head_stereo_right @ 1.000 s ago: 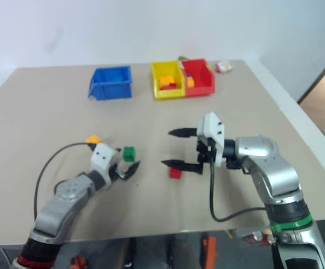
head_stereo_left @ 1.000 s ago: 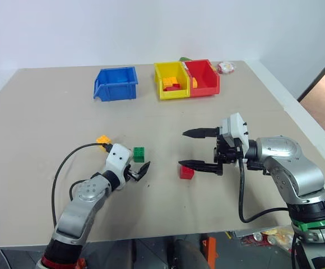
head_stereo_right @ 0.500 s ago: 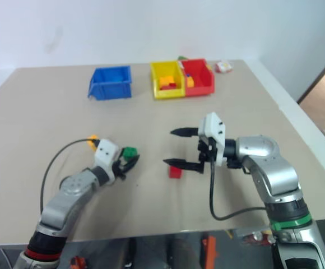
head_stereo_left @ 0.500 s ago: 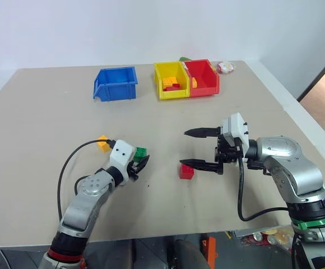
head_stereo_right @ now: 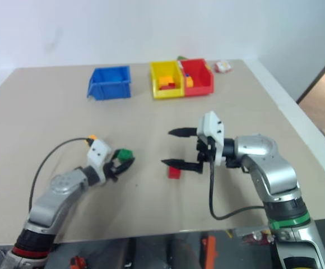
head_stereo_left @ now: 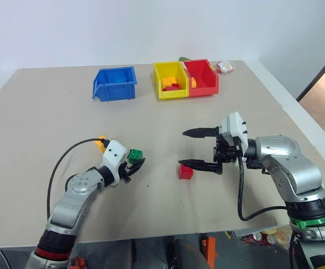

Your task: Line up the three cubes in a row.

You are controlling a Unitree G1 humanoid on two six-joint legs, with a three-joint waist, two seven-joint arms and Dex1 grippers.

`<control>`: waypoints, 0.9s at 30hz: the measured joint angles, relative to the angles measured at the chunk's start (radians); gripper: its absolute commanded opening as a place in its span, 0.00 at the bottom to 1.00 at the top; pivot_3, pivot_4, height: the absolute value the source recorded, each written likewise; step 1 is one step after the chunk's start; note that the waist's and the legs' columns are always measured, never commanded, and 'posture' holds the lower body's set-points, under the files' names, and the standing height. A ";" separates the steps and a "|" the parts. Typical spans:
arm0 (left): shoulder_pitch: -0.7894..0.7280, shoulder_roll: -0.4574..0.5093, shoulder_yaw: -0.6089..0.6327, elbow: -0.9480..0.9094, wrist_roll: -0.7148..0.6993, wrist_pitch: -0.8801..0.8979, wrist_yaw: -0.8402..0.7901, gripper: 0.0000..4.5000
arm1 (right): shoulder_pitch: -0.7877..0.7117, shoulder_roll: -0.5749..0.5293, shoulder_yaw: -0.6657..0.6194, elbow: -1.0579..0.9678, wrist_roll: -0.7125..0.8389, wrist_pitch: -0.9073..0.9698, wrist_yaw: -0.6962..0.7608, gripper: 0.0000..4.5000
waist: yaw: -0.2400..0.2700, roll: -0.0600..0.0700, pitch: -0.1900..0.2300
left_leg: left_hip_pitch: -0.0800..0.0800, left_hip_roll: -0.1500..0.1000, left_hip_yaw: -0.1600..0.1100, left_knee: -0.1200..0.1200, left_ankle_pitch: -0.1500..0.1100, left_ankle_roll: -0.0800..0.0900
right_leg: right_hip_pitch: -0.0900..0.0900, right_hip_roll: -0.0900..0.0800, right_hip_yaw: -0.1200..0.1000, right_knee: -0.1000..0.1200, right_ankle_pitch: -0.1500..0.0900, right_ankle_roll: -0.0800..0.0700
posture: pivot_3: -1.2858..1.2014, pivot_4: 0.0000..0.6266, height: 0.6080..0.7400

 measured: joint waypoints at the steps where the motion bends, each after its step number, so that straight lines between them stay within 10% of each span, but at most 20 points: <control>1: 0.003 0.017 -0.002 0.000 -0.020 -0.006 -0.043 0.52 | 0.005 -0.004 0.004 -0.021 0.005 0.010 0.003 1.00 | 0.000 0.000 0.000 | 0.000 0.000 0.000 0.000 0.000 0.000 | 0.000 0.000 0.000 0.000 0.000 0.000 | 0.52 0.24 1.00; 27: -0.191 0.082 -0.166 0.245 0.021 -0.309 -0.477 0.52 | 0.058 -0.028 0.016 -0.096 0.010 0.029 -0.056 1.00 | 0.000 0.000 0.000 | -0.005 0.001 0.005 0.001 0.000 0.000 | -0.008 0.003 0.004 0.000 0.002 0.000 | 0.52 0.24 1.00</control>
